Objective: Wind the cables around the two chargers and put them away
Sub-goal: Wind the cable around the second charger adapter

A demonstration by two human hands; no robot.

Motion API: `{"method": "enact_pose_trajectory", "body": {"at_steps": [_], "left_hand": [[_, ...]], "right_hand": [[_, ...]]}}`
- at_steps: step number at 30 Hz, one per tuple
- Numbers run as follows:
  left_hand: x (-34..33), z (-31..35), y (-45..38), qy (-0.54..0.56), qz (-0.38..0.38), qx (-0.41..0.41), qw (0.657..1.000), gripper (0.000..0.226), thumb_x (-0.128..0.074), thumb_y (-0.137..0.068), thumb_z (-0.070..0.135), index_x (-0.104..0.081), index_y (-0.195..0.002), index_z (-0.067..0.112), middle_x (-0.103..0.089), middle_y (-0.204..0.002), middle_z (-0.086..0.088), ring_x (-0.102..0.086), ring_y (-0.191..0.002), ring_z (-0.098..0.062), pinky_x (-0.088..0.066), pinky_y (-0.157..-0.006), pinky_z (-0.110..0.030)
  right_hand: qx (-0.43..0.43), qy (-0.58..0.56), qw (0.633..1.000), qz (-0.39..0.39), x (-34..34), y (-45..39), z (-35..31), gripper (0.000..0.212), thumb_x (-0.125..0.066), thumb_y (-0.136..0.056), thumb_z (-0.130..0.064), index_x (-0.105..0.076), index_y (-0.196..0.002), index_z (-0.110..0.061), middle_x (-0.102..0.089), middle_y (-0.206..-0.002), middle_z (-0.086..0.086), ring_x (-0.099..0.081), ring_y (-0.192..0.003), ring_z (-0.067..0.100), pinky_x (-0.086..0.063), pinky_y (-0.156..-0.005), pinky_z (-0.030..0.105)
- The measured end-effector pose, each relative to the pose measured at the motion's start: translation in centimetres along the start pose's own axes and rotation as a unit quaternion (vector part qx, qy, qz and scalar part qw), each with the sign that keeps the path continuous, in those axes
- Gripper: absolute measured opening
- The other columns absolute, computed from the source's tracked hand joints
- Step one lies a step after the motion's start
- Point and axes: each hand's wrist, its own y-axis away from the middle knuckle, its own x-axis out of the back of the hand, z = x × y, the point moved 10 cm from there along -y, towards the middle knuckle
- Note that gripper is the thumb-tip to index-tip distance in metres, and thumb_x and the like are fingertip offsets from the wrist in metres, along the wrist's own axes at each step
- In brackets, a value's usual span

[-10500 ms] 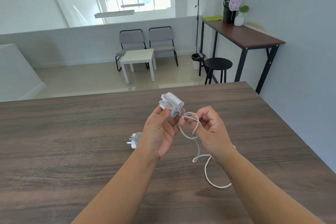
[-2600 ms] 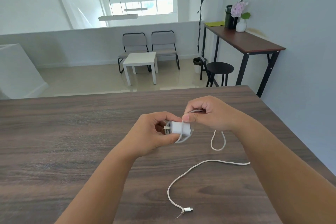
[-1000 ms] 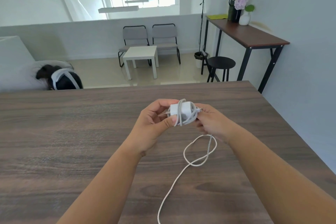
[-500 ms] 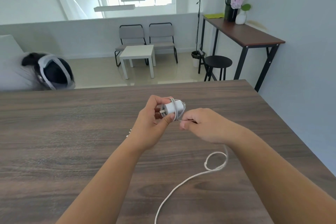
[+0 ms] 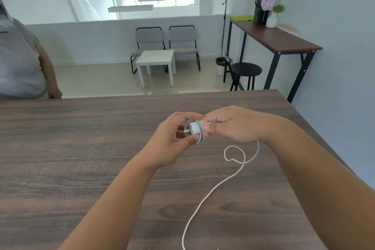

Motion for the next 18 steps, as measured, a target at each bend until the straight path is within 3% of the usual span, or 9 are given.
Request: {"method": "enact_pose_trajectory", "body": {"at_steps": [2, 4, 7, 9, 11, 15, 18], "left_hand": [[0.2, -0.5, 0.1, 0.027, 0.007, 0.016, 0.999, 0.040, -0.072, -0.082, 0.017, -0.063, -0.117, 0.034, -0.062, -0.113, 0.002, -0.060, -0.085, -0.013, -0.052, -0.074, -0.025], [0.3, -0.7, 0.2, 0.041, 0.006, 0.021, 0.999, 0.040, -0.072, -0.081, 0.017, -0.064, -0.117, 0.033, -0.064, -0.110, 0.002, -0.061, -0.084, -0.016, -0.053, -0.075, -0.027], [0.2, -0.6, 0.1, 0.050, 0.000, 0.025, 0.998, 0.042, -0.073, -0.081, 0.016, -0.065, -0.117, 0.036, -0.067, -0.107, 0.000, -0.063, -0.087, -0.022, -0.054, -0.078, -0.030], [0.0, -0.5, 0.1, 0.066, -0.013, 0.032, 0.997, 0.045, -0.073, -0.080, 0.017, -0.064, -0.118, 0.040, -0.070, -0.103, 0.000, -0.064, -0.083, -0.018, -0.054, -0.077, -0.028], [-0.6, -0.3, 0.2, 0.096, -0.030, 0.035, 0.994, 0.048, -0.074, -0.079, 0.015, -0.062, -0.122, 0.035, -0.069, -0.102, -0.001, -0.062, -0.083, -0.013, -0.054, -0.078, -0.029], [-0.7, -0.1, 0.5, 0.188, -0.023, 0.040, 0.981, 0.041, -0.072, -0.079, 0.007, -0.062, -0.117, 0.017, -0.069, -0.105, -0.009, -0.064, -0.094, -0.016, -0.053, -0.085, -0.028], [-0.9, 0.2, 0.7, 0.251, -0.028, 0.030, 0.967, 0.038, -0.075, -0.080, 0.009, -0.063, -0.115, 0.013, -0.071, -0.109, -0.007, -0.065, -0.100, -0.017, -0.053, -0.087, -0.030]], "right_hand": [[-0.012, -0.041, 0.999, -0.023, -0.2, 0.1, 0.0, 0.030, -0.041, -0.101, -0.030, -0.066, -0.092, -0.018, -0.049, -0.049, -0.029, -0.046, -0.047, -0.012, -0.029, -0.058, 0.018], [-0.008, -0.073, 0.997, -0.031, -0.2, 0.1, -0.1, 0.030, -0.041, -0.101, -0.028, -0.067, -0.092, -0.015, -0.044, -0.043, -0.019, -0.040, -0.038, -0.004, -0.030, -0.055, 0.019], [0.007, -0.057, 0.998, -0.024, 0.3, -0.5, -0.6, 0.029, -0.044, -0.100, -0.026, -0.067, -0.087, -0.015, -0.046, -0.052, -0.016, -0.041, -0.044, -0.003, -0.033, -0.056, 0.016], [0.021, -0.022, 0.999, -0.019, 0.8, -0.8, -0.8, 0.027, -0.048, -0.099, -0.027, -0.065, -0.079, -0.019, -0.051, -0.054, -0.024, -0.045, -0.052, -0.007, -0.032, -0.060, 0.017], [0.034, -0.028, 0.999, -0.010, 1.3, -1.1, -0.6, 0.029, -0.052, -0.097, -0.028, -0.059, -0.071, -0.018, -0.048, -0.053, -0.018, -0.042, -0.051, -0.001, -0.033, -0.059, 0.018], [0.044, -0.139, 0.989, 0.003, 1.4, -1.8, 0.4, 0.031, -0.054, -0.096, -0.032, -0.054, -0.074, -0.010, -0.039, -0.056, -0.007, -0.032, -0.049, 0.007, -0.028, -0.049, 0.018], [0.041, -0.280, 0.959, -0.003, 0.1, -1.9, 1.2, 0.034, -0.055, -0.093, -0.039, -0.052, -0.077, -0.009, -0.039, -0.057, 0.000, -0.028, -0.049, 0.011, -0.019, -0.047, 0.025]]}}
